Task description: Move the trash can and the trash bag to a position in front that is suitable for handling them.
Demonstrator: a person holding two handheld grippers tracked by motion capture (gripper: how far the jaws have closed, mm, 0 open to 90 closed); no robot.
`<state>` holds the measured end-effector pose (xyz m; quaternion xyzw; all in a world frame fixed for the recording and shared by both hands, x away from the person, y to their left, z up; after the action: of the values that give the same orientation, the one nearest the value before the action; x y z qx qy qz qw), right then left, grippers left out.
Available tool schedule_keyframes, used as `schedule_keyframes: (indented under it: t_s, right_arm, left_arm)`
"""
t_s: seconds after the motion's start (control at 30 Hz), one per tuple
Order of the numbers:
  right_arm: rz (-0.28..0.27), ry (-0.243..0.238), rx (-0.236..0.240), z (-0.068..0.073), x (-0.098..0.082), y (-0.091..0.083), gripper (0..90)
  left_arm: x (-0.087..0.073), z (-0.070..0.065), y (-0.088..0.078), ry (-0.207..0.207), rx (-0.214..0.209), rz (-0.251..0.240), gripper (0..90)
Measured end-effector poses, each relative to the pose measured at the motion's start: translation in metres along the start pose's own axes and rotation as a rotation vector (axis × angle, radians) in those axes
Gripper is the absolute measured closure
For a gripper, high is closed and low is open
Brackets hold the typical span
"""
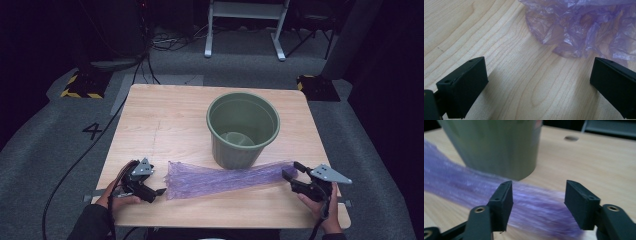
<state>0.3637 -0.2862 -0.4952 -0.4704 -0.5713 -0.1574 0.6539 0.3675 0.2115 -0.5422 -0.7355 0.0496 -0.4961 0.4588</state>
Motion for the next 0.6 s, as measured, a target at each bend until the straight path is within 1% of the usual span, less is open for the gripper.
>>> schedule_keyframes:
  t_s: [0.1,0.13,0.17,0.2,0.27,0.33,0.4,0.43,0.47,0.5,0.53,0.57,0.6]
  right_arm:
    - [0.04,0.018,0.046,0.003,-0.005,0.016,38.2]
    - [0.073,0.018,0.054,0.002,-0.008,0.022,39.5]
    - [0.091,0.019,0.06,0.002,-0.009,0.026,40.8]
    - [0.108,0.022,0.065,0.001,-0.012,0.029,44.3]
    - [0.132,0.015,0.048,-0.002,-0.015,0.032,54.3]
    - [0.137,0.008,0.033,-0.007,-0.017,0.033,62.7]
    - [0.143,0.013,0.039,-0.011,-0.019,0.034,67.3]
    - [0.146,0.011,0.034,-0.013,-0.02,0.035,68.8]
    - [0.15,0.006,0.034,-0.014,-0.021,0.035,70.4]
    - [0.155,-0.003,0.033,-0.015,-0.022,0.036,70.6]
    - [0.158,-0.009,0.03,-0.016,-0.022,0.037,70.5]
    - [0.159,-0.012,0.023,-0.017,-0.021,0.037,70.4]
    - [0.159,-0.011,0.026,-0.018,-0.021,0.038,69.9]
  left_arm:
    - [0.0,0.0,0.0,0.0,0.0,0.0,0.9]
    - [0.0,0.0,0.0,0.0,0.0,0.0,0.8]
    - [0.0,0.0,0.0,0.0,0.001,0.0,0.8]
    - [0.0,0.0,0.0,0.0,0.0,0.0,0.8]
    - [0.0,0.0,0.0,0.002,-0.001,0.002,0.8]
    - [0.001,0.001,0.0,0.001,0.001,0.002,0.9]
    - [0.001,0.002,0.0,0.002,-0.002,0.0,1.0]
    - [0.002,0.004,0.0,-0.003,0.004,0.001,1.6]
    - [0.003,0.006,-0.002,-0.012,0.011,-0.003,4.7]
    - [0.004,0.009,-0.004,-0.029,0.011,-0.01,11.0]
    - [0.007,0.012,-0.006,-0.052,0.002,-0.021,19.1]
    - [0.009,0.015,-0.008,-0.071,0.001,-0.03,22.3]
    - [0.012,0.017,-0.01,-0.087,0.009,-0.048,17.4]
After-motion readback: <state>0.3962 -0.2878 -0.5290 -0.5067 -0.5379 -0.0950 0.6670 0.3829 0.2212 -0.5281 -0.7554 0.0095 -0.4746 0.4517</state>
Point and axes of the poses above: each handheld gripper's, and its own axes: y roughly forward along the jaws, x roughly out of its top, z roughly to its left, the point moved 5 cm from there along y, roughly forward along the jaws, and after that the axes turned 6 degrees about -y, right-handed, at the moved point
